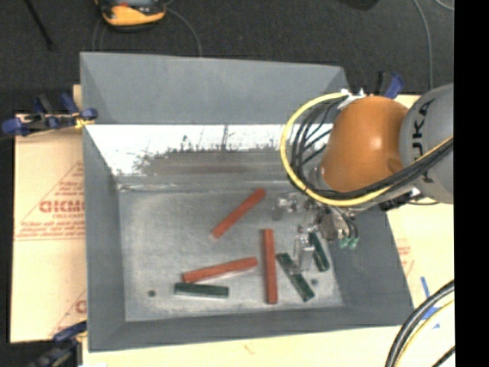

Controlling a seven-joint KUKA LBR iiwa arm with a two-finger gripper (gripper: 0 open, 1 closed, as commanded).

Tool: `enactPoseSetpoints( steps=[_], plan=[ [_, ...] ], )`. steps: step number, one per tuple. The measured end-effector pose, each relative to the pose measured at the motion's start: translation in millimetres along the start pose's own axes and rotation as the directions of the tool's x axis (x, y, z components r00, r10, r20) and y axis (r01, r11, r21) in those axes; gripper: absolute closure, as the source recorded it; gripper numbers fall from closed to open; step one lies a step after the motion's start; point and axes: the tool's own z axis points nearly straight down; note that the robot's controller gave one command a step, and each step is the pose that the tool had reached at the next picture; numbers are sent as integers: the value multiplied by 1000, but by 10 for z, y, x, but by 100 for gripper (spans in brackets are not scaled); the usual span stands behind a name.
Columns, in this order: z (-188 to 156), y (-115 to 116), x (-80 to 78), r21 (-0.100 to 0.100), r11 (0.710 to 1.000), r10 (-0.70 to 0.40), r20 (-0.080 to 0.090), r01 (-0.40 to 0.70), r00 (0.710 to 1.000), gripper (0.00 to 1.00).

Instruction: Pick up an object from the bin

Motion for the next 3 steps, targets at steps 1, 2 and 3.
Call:
enactPoseSetpoints(
  steps=[1, 2, 3],
  plan=[
    [103, -14, 7, 1, 999, -40, 3, 40, 999, 0],
    [432, -8, 81, -4, 994, -109, -11, 109, 994, 0],
    [1070, -260, -283, 0, 1000, 28, 4, -28, 1000, 100]
  ],
)
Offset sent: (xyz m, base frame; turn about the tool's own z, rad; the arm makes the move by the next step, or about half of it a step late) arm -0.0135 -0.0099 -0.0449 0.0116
